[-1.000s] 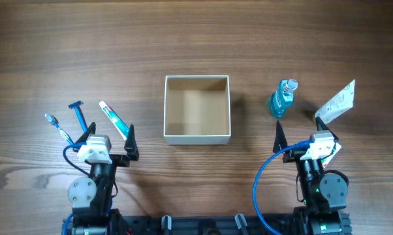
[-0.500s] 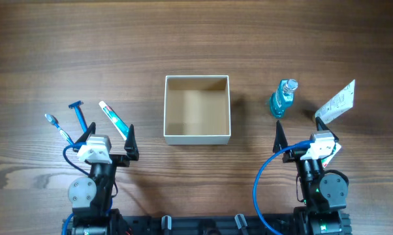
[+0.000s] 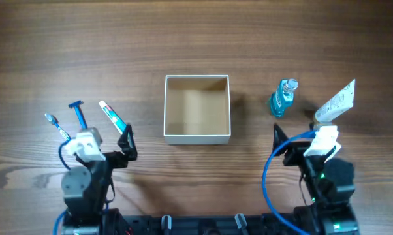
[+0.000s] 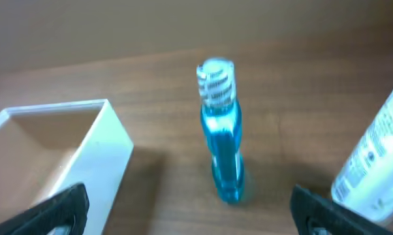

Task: Pack container
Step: 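Reach the right gripper to the blue mouthwash bottle and grasp it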

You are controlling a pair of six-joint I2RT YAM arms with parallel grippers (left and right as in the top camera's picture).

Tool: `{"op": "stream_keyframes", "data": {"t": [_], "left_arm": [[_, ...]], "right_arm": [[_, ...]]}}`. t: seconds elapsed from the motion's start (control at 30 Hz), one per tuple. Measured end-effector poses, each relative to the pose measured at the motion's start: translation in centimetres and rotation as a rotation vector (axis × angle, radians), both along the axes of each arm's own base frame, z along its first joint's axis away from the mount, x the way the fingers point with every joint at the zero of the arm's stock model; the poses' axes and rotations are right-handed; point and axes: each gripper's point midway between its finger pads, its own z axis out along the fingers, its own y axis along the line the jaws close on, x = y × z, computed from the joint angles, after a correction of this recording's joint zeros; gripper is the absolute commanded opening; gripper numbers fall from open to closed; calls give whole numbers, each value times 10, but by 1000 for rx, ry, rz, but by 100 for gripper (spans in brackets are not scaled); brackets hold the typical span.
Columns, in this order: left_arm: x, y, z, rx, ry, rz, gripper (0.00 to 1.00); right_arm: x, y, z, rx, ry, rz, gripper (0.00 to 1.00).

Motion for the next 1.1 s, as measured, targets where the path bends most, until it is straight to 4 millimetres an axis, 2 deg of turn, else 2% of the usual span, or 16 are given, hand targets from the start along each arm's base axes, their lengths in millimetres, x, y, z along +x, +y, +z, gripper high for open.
{"op": "stream_keyframes", "data": {"t": [0.07, 0.1, 0.13, 0.2, 0.23, 0.27, 0.3, 0.33, 0.4, 0.47, 0.7, 0.9, 0.93, 1.0, 1.07, 1.1], "left_arm": [[7, 3, 23, -13, 108, 17, 100], [13, 3, 28, -19, 169, 22, 100], [17, 4, 25, -23, 271, 27, 100], [28, 5, 18, -29, 453, 30, 100], [38, 5, 15, -32, 583, 34, 100], [47, 6, 13, -34, 653, 35, 100], [50, 6, 12, -35, 706, 36, 100], [57, 6, 12, -35, 740, 36, 100], [74, 7, 9, -36, 779, 36, 100], [74, 7, 2, -37, 807, 36, 100], [74, 7, 2, -37, 808, 36, 100], [74, 7, 2, -37, 808, 36, 100], [74, 7, 2, -37, 808, 36, 100], [74, 7, 2, -37, 808, 36, 100], [74, 7, 2, -36, 808, 36, 100], [74, 7, 2, -36, 807, 36, 100]], "right_arm": [[11, 1, 32, 0, 71, 3, 100], [17, 2, 39, -4, 132, 3, 100], [26, 3, 43, -8, 206, 5, 100], [43, 4, 45, -20, 370, 5, 100], [65, 6, 50, -31, 460, 7, 100], [78, 7, 49, -40, 531, 10, 100], [85, 8, 47, -46, 592, 12, 100], [104, 10, 41, -52, 666, 14, 100], [122, 11, 30, -60, 718, 17, 100], [123, 11, 19, -62, 753, 17, 100], [128, -14, 14, -115, 754, -52, 100], [134, -14, -37, -147, 892, -30, 99], [134, -14, -47, -151, 922, -26, 96], [133, -13, -68, -154, 985, -16, 81], [134, -10, -71, -142, 988, 0, 64], [134, -9, -71, -140, 988, 4, 52]]}}
